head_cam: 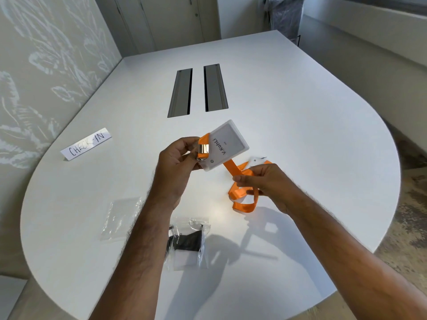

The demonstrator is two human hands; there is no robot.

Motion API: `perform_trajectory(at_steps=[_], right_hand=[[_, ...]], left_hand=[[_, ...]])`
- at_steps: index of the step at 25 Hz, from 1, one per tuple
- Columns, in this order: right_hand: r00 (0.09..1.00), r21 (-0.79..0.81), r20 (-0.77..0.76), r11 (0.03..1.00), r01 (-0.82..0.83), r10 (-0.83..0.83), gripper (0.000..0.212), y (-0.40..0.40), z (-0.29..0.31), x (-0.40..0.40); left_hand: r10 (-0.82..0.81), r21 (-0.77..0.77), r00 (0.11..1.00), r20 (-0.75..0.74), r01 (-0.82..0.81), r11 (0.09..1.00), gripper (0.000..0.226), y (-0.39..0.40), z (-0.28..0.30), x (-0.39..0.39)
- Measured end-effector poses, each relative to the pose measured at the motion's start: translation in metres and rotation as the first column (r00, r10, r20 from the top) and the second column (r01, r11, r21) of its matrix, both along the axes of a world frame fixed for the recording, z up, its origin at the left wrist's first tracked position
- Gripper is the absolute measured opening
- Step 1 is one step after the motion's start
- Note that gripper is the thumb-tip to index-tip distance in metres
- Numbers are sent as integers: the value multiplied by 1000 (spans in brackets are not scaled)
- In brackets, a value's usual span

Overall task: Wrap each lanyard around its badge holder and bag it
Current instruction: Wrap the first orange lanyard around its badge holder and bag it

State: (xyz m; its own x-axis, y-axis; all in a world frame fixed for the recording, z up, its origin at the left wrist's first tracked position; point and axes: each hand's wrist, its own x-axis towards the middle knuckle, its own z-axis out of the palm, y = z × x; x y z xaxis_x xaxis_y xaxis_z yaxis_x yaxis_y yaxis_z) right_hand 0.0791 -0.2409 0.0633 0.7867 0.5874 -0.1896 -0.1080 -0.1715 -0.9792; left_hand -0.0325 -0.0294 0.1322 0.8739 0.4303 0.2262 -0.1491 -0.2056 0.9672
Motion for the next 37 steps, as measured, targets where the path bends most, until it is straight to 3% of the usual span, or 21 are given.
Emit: perform_trajectory(at_steps=[4,10,15,19,21,24,28,32,34,37], right_hand=[[993,-1,-111,999,-47,47,19,-5,-18,-7],[970,156,167,967,-202,176,30,-3,-8,-24],[942,342,137,877,-337,308,12,-3,37,-28],[950,433,147,845,-313,277,9,7,63,-33],[967,381,213,899,-215,141,10,14,72,-31],[924,247,361,968,36,-127,20,29,80,-18],[904,264,292,935,238,-313,24,45,84,3],[907,192,305,951,241,-291,24,48,70,20],[921,166,315,969,184,-229,14,45,60,23],[931,153,351,987,50,-102,19,40,40,25]], left_hand=[[153,108,988,17,-154,982,11,20,-1,0],[381,352,924,-17,-351,868,10,29,-7,7],[427,506,904,-29,-355,786,5,29,-16,7],[366,620,931,-19,-276,735,13,25,-18,2],[320,658,947,-33,-220,720,15,19,-19,0],[239,667,965,-106,-109,737,21,6,-23,-5],[98,657,982,-164,35,753,26,1,-19,-9],[2,656,984,-176,116,746,24,1,-12,-12],[-48,624,985,-165,142,768,23,2,-11,-15],[-107,565,985,-136,166,808,23,9,-10,-18]])
